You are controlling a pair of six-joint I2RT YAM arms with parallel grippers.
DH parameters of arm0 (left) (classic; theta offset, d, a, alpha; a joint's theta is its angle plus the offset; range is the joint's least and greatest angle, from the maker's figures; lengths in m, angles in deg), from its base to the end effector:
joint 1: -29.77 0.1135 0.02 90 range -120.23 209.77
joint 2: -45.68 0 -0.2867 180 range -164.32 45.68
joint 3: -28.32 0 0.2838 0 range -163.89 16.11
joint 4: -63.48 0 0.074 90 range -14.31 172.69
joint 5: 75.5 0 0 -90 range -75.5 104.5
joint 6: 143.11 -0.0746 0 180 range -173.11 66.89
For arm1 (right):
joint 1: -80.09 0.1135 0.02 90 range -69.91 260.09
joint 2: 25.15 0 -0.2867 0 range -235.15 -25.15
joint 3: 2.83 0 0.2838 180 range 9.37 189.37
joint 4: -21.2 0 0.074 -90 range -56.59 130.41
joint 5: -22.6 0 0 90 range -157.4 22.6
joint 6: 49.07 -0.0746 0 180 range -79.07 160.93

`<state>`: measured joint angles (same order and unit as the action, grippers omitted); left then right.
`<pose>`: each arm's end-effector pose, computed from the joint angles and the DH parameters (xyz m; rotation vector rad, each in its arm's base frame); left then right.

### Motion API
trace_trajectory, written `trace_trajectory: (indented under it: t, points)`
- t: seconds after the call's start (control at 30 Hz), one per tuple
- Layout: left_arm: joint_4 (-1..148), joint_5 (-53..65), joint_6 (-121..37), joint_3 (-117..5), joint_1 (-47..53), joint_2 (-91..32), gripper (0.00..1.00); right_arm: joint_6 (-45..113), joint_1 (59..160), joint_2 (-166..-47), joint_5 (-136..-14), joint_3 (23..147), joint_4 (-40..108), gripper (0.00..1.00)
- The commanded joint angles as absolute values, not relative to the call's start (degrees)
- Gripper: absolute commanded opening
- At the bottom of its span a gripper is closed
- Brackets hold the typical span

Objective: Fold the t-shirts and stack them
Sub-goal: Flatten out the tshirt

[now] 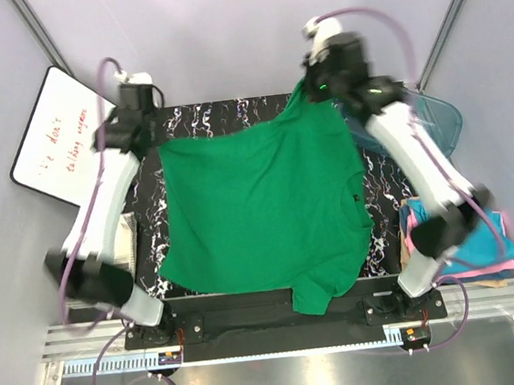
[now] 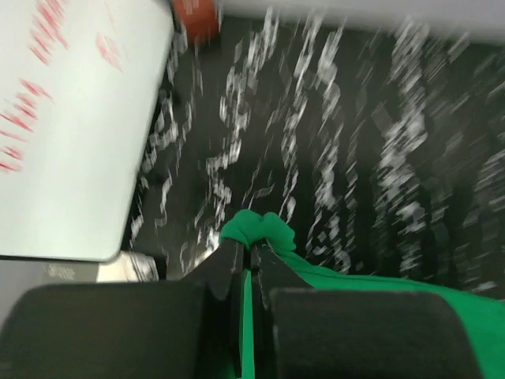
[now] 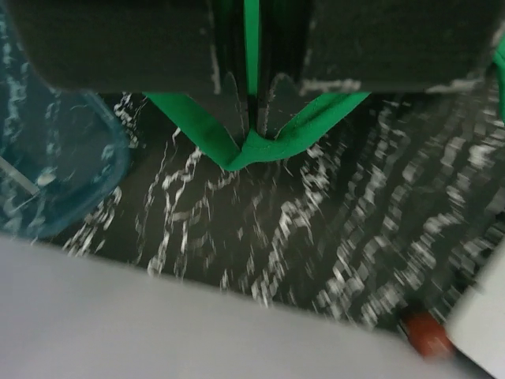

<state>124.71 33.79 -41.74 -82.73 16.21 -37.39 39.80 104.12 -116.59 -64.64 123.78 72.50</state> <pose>0.3526 -0.0597 0.4521 -0.1532 2.1109 0.1040 0.3685 0.1604 0.5223 -0.3362 1.8294 0.2608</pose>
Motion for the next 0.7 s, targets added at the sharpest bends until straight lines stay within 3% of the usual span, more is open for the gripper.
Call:
trace_trajectory:
  t: [0.0, 0.13, 0.33, 0.47, 0.67]
  points:
    - [121.0, 29.5, -41.5, -81.3, 21.4, -49.0, 0.0, 41.9, 102.8, -132.3, -63.4, 119.1, 64.4, 0.0]
    - [121.0, 28.9, -40.2, -86.4, 23.1, -63.6, 0.0, 38.6, 101.3, -145.4, -67.3, 123.1, 62.7, 0.0]
    - [124.3, 27.4, -39.9, -101.7, 24.3, -77.0, 0.0, 35.2, 99.8, -160.6, -68.7, 138.5, 66.9, 0.0]
    - [125.8, 27.3, -39.1, -105.7, 24.4, -78.6, 0.0, 35.4, 99.1, -165.7, -68.1, 150.4, 71.3, 0.0]
    - [126.5, 29.1, -40.8, -105.4, 24.4, -77.0, 0.0, 35.7, 98.7, -163.2, -67.8, 149.4, 72.1, 0.0]
